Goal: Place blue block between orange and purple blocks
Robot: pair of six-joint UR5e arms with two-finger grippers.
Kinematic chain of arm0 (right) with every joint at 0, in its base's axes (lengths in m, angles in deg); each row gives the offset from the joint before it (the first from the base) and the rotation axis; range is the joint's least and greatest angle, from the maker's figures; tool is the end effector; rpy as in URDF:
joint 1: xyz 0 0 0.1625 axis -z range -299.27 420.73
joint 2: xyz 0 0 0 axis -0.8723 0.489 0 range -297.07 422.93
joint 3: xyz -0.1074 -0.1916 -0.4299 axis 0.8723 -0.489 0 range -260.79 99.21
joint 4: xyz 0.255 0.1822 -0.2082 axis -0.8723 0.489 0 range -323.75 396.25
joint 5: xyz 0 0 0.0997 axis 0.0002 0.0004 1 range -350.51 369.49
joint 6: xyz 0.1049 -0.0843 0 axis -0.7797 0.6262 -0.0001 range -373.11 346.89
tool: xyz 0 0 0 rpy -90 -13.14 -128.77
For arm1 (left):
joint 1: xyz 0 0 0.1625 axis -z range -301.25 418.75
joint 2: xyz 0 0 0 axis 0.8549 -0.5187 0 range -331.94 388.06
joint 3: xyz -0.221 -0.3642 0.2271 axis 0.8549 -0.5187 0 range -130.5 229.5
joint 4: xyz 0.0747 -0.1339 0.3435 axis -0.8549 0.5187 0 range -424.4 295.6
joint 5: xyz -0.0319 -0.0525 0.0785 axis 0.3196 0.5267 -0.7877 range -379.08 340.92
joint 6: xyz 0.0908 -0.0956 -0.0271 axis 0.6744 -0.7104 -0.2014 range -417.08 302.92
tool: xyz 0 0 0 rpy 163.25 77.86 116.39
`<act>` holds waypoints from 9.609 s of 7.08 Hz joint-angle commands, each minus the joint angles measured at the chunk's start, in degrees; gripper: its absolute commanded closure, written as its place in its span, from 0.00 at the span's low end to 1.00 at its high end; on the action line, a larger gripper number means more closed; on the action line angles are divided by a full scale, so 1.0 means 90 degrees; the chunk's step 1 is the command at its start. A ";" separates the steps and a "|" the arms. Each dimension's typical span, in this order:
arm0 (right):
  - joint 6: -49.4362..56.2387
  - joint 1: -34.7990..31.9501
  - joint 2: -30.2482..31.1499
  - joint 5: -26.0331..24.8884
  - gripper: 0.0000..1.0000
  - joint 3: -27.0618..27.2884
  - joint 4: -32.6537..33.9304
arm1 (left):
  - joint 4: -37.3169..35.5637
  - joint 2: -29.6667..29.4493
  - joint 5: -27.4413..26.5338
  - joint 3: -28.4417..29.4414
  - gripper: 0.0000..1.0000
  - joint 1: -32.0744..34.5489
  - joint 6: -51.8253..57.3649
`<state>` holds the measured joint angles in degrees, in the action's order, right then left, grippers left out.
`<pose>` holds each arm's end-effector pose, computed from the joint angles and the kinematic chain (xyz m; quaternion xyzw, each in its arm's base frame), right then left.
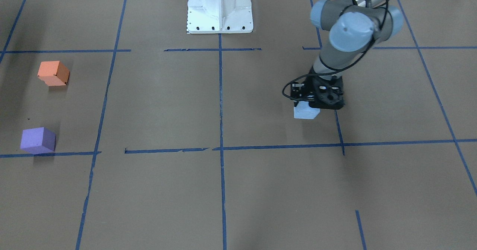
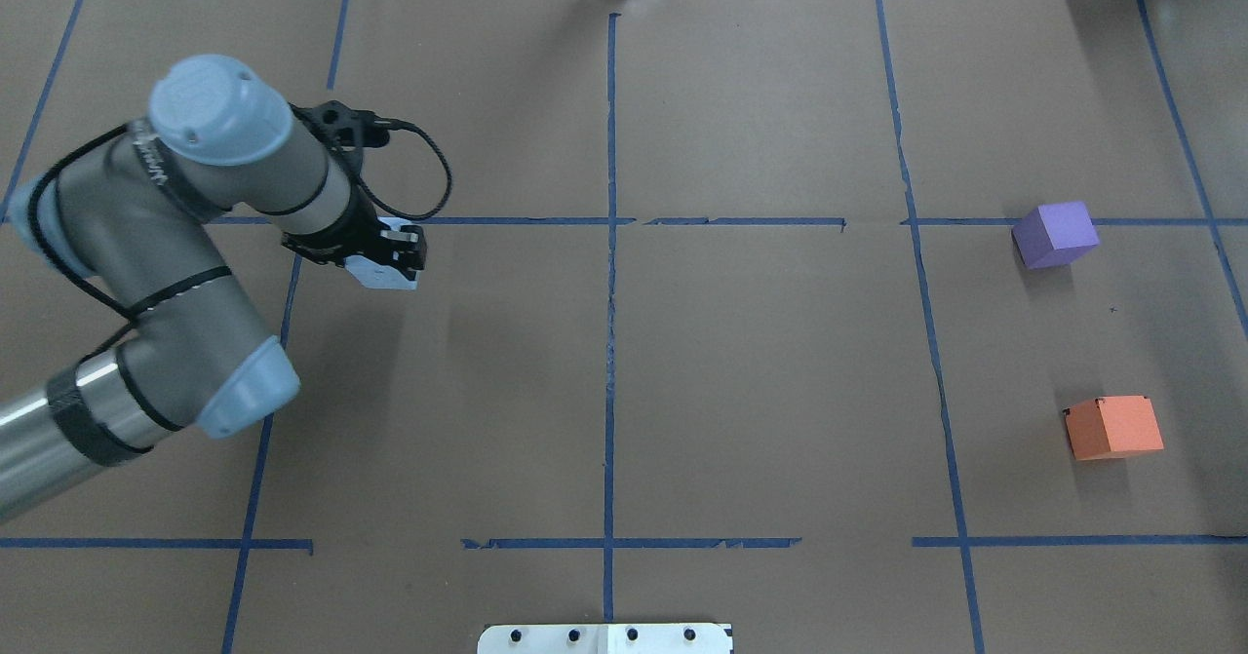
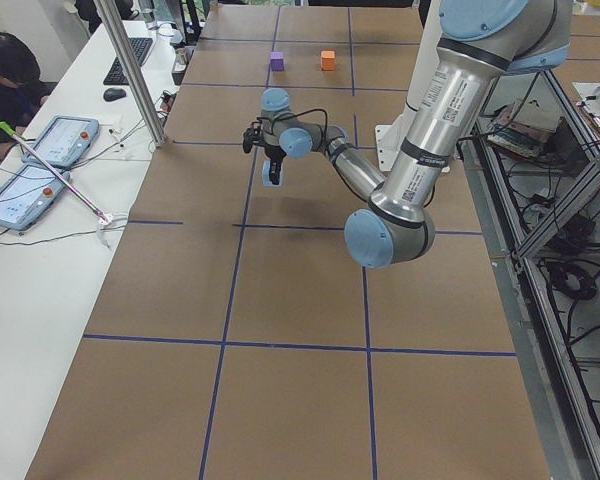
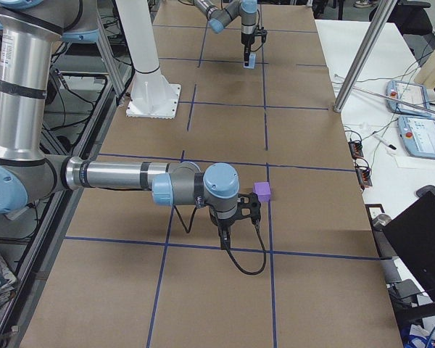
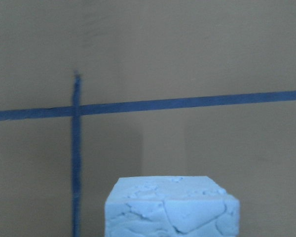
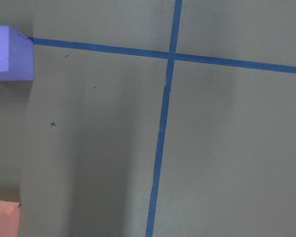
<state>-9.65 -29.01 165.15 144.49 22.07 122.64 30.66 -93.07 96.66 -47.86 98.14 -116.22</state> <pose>0.0366 -0.3563 0.7179 0.0449 -0.3813 -0.0443 0.9223 0.4786 -0.4898 0.3760 0.0390 0.4148 0.0151 0.9089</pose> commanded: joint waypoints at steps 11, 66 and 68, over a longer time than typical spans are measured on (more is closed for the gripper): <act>-0.0110 0.0126 -0.0019 0.0495 0.00 0.0133 0.0010 | -0.1184 -0.1662 -0.0471 0.0793 0.00 -0.0173 -0.0185; 0.0758 -0.0127 -0.0293 -0.0273 0.00 0.0358 0.1524 | -0.0826 0.4425 0.2208 -0.0520 0.00 0.5340 0.7148; 0.0768 -0.0127 -0.0293 -0.0273 0.00 0.0358 0.1514 | -0.0758 0.4436 0.2218 -0.0461 0.00 0.5320 0.7158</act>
<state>-2.81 -30.16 162.48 142.01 25.32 136.34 23.43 -53.22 116.62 -52.15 146.09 -51.84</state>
